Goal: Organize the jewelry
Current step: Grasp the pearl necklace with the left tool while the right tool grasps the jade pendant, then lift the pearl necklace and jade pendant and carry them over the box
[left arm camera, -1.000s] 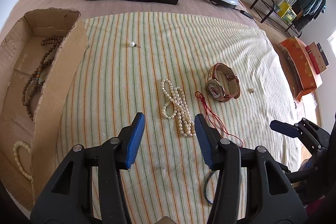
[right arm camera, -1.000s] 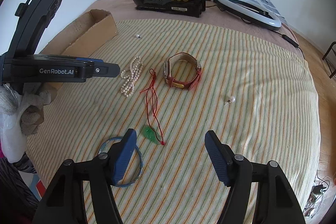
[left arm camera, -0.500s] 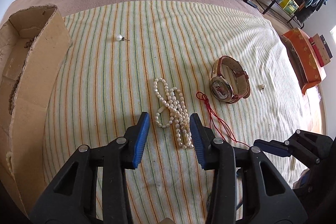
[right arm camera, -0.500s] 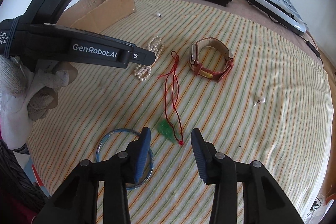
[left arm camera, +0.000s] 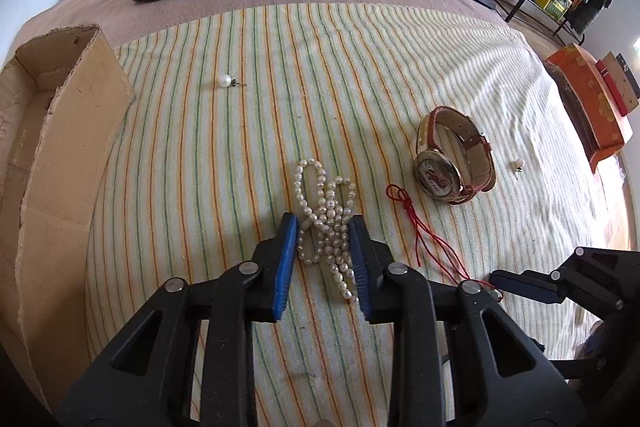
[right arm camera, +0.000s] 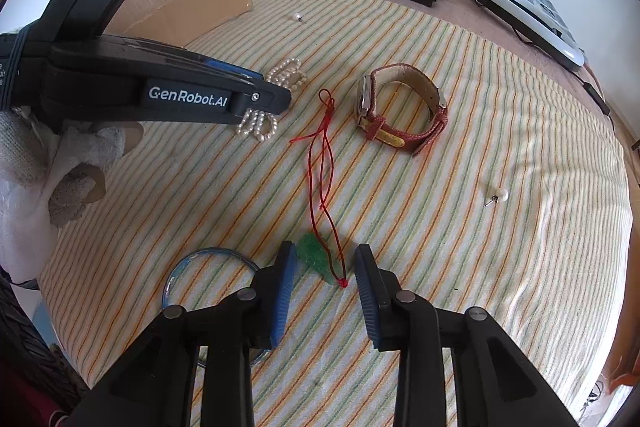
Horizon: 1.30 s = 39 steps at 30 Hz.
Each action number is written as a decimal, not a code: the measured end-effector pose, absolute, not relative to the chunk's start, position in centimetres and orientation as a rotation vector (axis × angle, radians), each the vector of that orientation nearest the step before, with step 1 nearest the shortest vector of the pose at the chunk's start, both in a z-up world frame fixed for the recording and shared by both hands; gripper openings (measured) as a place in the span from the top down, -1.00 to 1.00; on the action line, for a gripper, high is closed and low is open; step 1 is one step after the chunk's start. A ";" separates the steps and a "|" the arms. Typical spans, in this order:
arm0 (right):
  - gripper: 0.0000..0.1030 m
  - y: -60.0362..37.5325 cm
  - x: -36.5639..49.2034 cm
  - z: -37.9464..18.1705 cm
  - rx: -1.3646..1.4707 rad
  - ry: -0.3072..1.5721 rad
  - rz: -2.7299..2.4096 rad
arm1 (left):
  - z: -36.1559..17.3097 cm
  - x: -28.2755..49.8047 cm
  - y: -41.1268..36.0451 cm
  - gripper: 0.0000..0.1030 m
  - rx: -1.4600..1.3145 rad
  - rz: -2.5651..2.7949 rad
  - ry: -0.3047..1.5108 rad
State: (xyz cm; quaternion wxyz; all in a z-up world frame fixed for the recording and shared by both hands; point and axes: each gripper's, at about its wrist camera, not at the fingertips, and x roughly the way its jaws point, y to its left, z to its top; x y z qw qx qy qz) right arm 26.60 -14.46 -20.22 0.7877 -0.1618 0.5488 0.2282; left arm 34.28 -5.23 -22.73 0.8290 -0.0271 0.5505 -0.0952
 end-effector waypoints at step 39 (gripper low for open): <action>0.70 -16.0 25.8 -8.7 -0.200 0.924 0.428 | -10.1 29.9 1.5 0.90 -0.178 -0.202 0.927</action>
